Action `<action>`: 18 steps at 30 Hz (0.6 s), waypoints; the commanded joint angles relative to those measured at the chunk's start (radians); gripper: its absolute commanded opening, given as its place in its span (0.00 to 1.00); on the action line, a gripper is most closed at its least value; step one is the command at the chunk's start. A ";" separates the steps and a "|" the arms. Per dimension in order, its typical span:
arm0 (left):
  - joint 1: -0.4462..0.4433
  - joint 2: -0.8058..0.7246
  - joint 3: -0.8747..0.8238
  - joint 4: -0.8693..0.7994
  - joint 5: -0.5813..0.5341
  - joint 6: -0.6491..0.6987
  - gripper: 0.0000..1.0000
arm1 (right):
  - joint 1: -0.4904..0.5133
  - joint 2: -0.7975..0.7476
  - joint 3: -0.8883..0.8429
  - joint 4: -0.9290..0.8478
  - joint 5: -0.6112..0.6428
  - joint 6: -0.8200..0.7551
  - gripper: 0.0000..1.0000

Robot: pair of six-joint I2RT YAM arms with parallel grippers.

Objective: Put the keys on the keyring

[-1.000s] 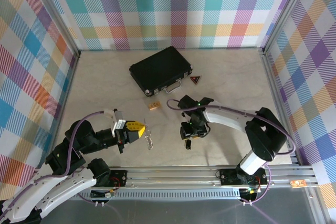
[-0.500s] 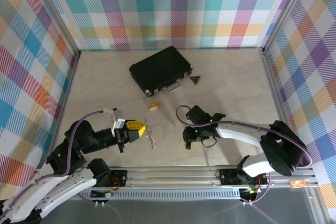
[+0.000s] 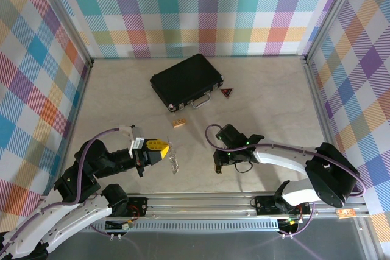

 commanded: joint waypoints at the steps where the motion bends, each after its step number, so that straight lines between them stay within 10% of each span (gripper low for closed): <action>1: 0.007 -0.001 -0.008 0.050 0.021 -0.013 0.00 | 0.008 0.019 -0.001 0.020 -0.015 -0.019 0.22; 18: 0.008 -0.001 -0.010 0.063 0.027 -0.018 0.00 | 0.012 0.041 0.014 -0.013 0.006 -0.044 0.18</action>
